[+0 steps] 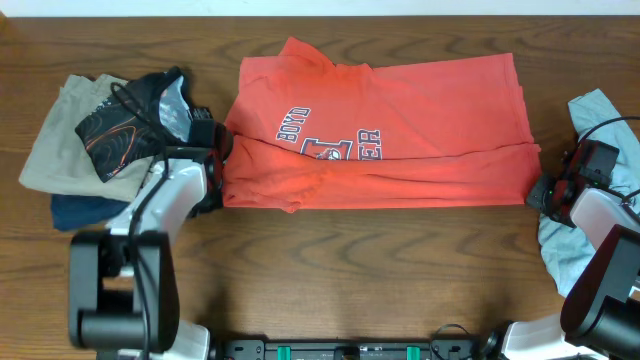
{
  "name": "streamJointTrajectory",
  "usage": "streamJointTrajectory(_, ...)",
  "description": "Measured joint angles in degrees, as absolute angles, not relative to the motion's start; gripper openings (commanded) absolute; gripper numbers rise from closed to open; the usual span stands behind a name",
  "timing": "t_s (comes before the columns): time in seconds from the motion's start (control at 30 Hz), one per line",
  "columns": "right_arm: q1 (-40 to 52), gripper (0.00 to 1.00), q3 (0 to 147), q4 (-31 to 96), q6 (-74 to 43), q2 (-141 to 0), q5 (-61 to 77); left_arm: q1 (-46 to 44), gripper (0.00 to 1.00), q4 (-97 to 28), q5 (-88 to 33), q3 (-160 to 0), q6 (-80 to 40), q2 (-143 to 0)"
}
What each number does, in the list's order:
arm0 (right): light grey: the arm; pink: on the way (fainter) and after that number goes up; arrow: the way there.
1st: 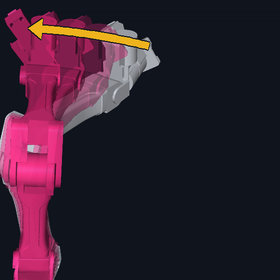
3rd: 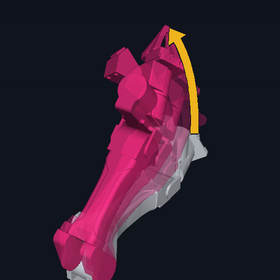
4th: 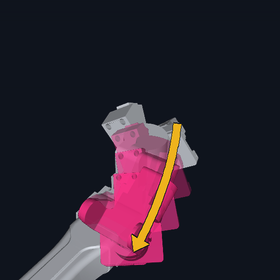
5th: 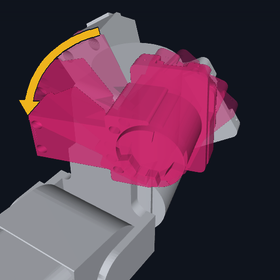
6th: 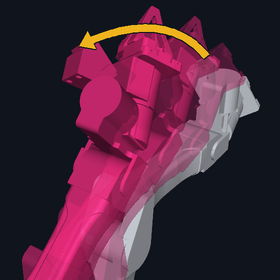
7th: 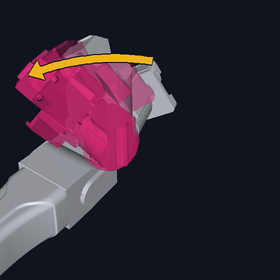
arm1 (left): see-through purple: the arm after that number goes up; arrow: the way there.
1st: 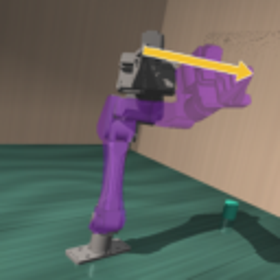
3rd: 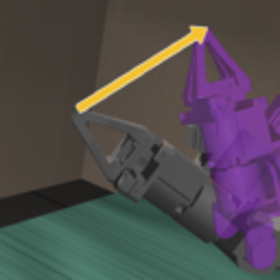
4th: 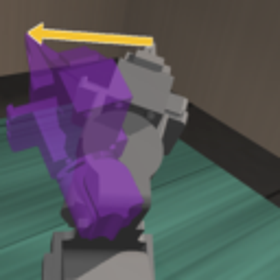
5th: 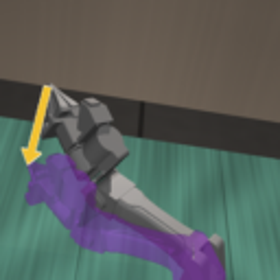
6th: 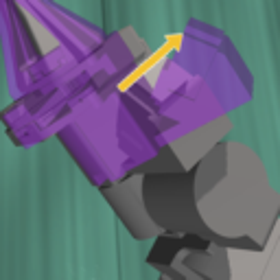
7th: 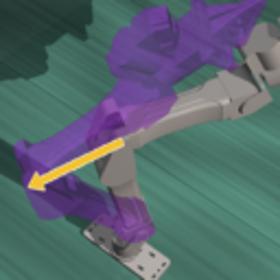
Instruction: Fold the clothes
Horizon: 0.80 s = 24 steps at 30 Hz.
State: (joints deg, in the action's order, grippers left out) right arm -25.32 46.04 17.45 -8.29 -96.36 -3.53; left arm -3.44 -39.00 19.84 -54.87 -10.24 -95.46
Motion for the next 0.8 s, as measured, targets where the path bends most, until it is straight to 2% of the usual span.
streamJointTrajectory(0.07, -25.32, 0.01, 46.04, 17.45, -8.29, -96.36, -3.55, -3.44, 0.29, -38.87, 14.74, -54.87, -10.02, -92.42)
streamJointTrajectory(0.17, -25.32, 0.01, 46.04, 17.45, -8.29, -96.36, -3.55, -3.44, 0.22, -38.65, 5.3, -54.89, -9.65, -88.38)
streamJointTrajectory(0.3, -25.32, 0.01, 46.04, 17.45, -8.29, -96.36, -3.55, -3.64, 0.24, -38.65, -7.14, -54.89, -9.13, -86.8)
streamJointTrajectory(0.37, -25.32, 0.01, 46.04, 17.45, -8.29, -96.36, -3.53, -4.34, 0.29, -38.7, -10.68, -54.89, -8.99, -87.29)
streamJointTrajectory(0.6, -25.32, 0.01, 46.04, 17.47, -8.29, -96.36, -3.51, -12.23, 0.33, -35.53, -15.77, -54.89, -8.91, -90.15)
streamJointTrajectory(0.8, -25.34, 0.01, 46.04, 17.5, -8.32, -96.36, -3.46, -22.35, 0.38, -33.82, -13.32, -54.89, -7.33, -95.02)
